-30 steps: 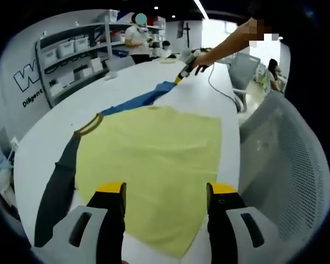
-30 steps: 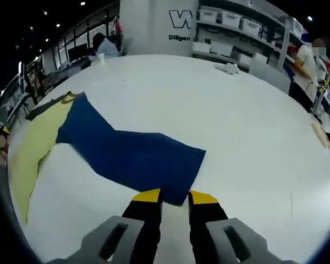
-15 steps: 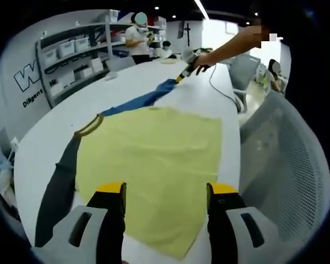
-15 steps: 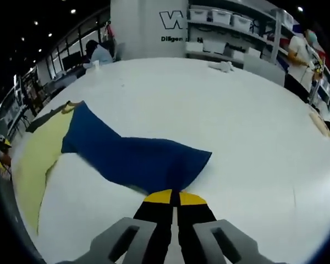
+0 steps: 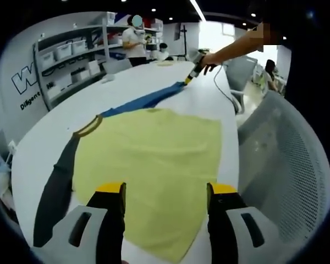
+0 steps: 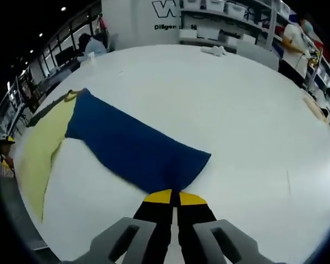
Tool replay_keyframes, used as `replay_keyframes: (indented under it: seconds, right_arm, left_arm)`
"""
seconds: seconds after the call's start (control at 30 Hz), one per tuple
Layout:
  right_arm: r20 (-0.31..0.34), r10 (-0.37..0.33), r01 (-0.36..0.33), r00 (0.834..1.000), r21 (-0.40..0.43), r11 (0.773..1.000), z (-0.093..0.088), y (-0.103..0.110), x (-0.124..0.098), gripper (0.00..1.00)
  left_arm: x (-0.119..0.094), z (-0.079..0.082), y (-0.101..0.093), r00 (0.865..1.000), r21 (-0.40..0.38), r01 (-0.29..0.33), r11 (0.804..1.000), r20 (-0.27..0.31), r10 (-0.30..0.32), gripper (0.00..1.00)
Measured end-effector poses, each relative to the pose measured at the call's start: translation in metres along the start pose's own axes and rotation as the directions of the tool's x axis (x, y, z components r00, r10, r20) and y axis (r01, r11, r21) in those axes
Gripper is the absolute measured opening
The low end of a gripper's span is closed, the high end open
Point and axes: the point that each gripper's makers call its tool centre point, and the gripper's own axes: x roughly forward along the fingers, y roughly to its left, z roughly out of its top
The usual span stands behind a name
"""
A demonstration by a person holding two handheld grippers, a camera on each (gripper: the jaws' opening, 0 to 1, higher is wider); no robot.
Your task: Fold the garment on the visible template until the final outline fits inside the template.
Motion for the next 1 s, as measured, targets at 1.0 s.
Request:
replay_keyframes:
  seconds: [1.0]
  right_arm:
    - [0.195,0.229,-0.153,0.954,-0.341,0.927,0.046,0.12,-0.061,0.23]
  left_arm:
    - [0.001,-0.058,-0.021,0.997,-0.022,0.003,1.0,-0.079,-0.005,0.59]
